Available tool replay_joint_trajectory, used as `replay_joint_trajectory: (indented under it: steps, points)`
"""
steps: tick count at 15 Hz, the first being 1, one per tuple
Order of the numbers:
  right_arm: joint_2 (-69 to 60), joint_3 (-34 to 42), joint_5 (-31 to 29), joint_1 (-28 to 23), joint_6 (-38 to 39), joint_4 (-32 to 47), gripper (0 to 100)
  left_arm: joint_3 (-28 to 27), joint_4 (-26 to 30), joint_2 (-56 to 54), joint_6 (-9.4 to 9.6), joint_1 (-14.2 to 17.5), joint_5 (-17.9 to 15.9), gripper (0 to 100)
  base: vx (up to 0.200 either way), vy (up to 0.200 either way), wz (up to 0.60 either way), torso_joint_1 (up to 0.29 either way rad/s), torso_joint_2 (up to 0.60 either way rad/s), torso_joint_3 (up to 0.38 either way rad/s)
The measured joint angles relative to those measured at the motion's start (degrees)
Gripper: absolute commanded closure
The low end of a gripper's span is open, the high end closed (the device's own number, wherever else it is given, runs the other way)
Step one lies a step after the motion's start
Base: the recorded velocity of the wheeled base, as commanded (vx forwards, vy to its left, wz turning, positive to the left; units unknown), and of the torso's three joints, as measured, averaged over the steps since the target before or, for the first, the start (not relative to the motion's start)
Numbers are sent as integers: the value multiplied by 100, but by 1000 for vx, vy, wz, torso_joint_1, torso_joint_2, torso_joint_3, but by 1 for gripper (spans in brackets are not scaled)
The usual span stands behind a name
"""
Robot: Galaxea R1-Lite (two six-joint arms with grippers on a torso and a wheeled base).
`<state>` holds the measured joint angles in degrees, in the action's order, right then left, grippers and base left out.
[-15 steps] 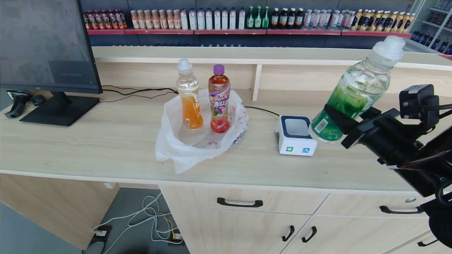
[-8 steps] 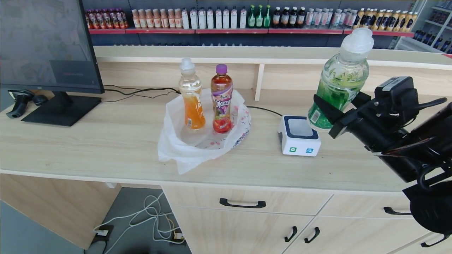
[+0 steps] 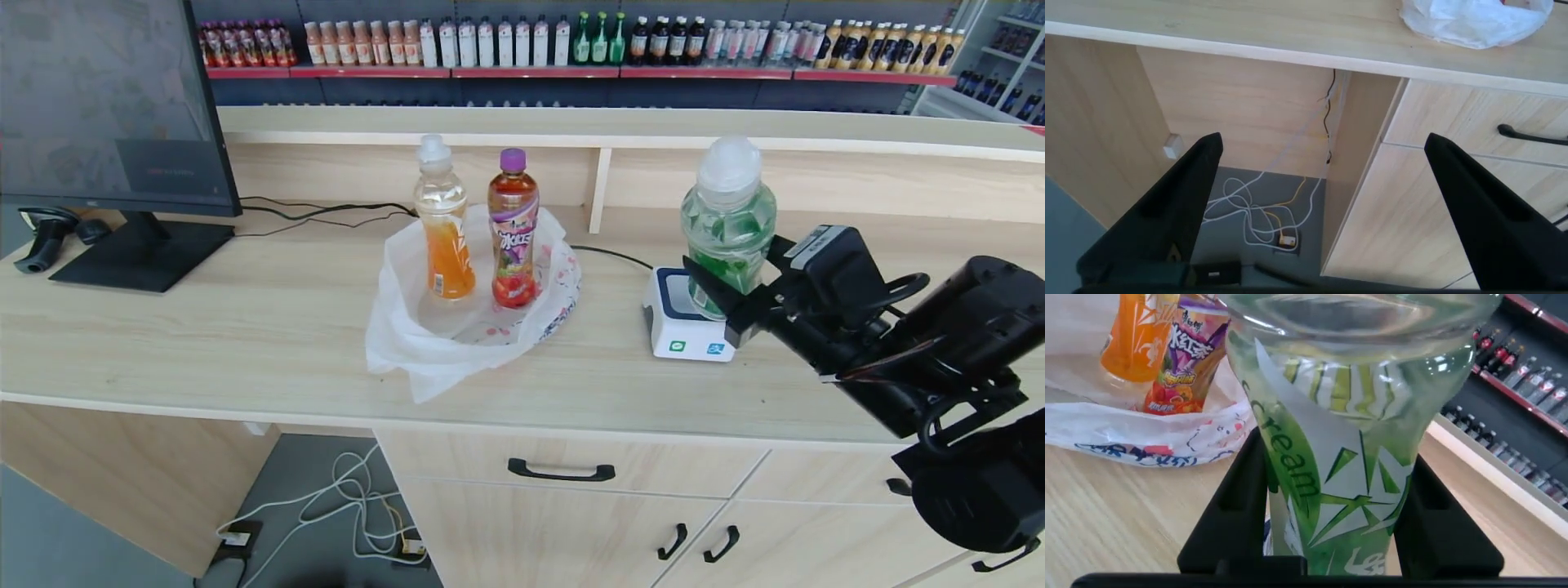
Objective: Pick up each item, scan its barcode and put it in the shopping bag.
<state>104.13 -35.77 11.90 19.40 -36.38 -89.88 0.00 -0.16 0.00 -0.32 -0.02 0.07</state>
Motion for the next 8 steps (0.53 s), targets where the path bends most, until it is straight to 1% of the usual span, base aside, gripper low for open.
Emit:
replay_joint_trajectory:
  steps: [2,4,7,8]
  points:
    - [9,-135,4,-16,-128,0,100,0,0,0,0,2,0,0,0,0,0,0,0,0]
    - [37,-369,129,9,-255,-6,100,0,2,0,-1,2,0,0,0,0,0,0,0,0]
    - [102,-725,945,17,-523,-20,100,0,0,0,5,-9,0,0,0,0,0,0,0,0]
    - [133,-740,1081,22,-627,-15,100,0,0,0,7,-9,0,0,0,0,0,0,0,0]
